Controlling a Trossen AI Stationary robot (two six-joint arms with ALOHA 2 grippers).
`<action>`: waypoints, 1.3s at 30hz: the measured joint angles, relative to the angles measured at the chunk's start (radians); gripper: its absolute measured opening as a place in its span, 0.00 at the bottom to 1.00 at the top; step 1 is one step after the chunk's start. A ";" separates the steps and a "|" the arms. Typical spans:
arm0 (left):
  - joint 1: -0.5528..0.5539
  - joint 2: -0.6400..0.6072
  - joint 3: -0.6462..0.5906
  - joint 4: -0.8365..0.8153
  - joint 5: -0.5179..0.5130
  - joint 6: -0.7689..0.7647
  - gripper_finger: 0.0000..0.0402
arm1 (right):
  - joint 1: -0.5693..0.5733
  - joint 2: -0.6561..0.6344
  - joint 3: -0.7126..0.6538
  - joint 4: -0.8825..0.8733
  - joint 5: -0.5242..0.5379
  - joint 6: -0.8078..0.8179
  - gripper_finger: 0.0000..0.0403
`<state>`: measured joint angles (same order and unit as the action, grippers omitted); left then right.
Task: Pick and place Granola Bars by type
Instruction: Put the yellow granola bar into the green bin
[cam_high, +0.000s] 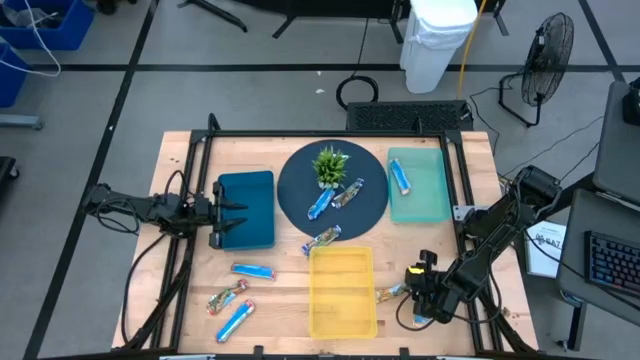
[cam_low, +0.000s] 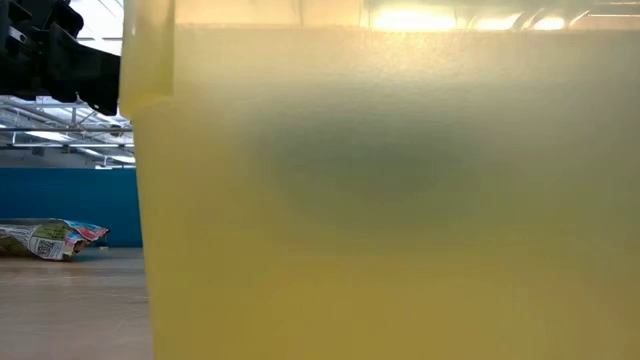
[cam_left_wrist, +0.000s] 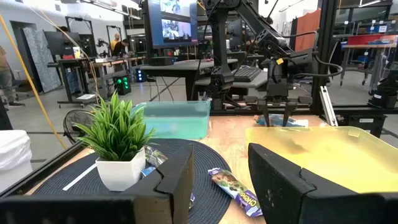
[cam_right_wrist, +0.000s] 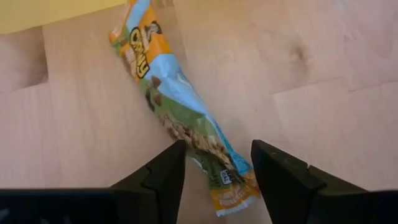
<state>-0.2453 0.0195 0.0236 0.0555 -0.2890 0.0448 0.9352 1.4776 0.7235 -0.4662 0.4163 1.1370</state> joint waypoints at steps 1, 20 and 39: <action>0.000 0.000 0.000 0.000 0.000 0.000 0.40 | 0.000 0.000 0.000 0.004 0.000 0.000 0.44; 0.000 0.000 0.000 0.000 0.000 0.000 0.40 | 0.000 0.000 0.000 0.006 -0.030 -0.048 0.03; 0.000 0.000 0.000 0.000 0.000 0.000 0.40 | 0.000 0.000 0.000 0.006 -0.030 -0.077 0.00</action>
<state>-0.2451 0.0196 0.0235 0.0555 -0.2890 0.0448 0.9352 1.4776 0.7235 -0.4603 0.3861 1.0599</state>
